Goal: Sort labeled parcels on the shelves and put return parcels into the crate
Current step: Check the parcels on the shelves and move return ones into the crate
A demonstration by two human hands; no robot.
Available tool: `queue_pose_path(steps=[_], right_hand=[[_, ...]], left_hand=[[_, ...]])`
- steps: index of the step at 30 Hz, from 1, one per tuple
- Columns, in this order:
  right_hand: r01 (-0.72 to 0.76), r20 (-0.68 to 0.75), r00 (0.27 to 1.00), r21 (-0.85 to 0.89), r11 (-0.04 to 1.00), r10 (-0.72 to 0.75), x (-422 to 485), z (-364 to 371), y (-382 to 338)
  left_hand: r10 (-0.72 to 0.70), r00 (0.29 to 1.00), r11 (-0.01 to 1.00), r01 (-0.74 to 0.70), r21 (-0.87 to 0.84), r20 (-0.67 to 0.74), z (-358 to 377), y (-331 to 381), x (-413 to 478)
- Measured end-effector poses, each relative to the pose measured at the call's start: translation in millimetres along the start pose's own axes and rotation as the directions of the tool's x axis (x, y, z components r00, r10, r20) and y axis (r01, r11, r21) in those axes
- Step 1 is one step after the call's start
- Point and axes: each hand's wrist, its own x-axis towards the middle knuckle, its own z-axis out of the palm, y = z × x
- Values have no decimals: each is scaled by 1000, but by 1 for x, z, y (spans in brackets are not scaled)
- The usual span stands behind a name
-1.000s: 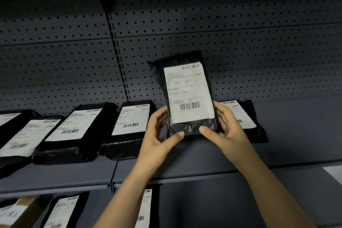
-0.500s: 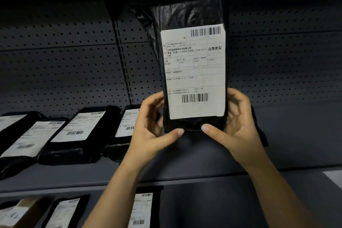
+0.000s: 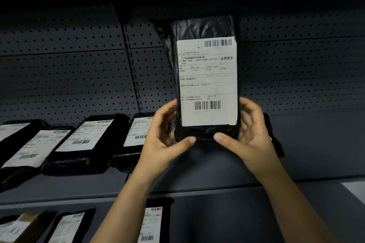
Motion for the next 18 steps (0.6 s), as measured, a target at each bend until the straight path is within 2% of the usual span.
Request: queue_pose_path(steps=[6,10,12,15,18], right_hand=[[-238,-79,969,-26,971,236,1,3,10],[-443,-106,892,-25,896,438,0,5,29],[-523,-95,852,-78,849,516,-1,4,37],[-586,-79,810,-148,797,581,-3,3,51],[-595,-66,800,-213,775,596,-4,5,61]], left_hand=[[-150,985,983,158,98,-81,5,-11,-5],[-231,959,942,263,210,-167,10,-30,-10],[-294,933,899,343,271,-205,12,-38,-12],[-374,895,830,439,344,-242,13,-48,-17],[-418,870,781,491,385,-261,12,-55,-21]])
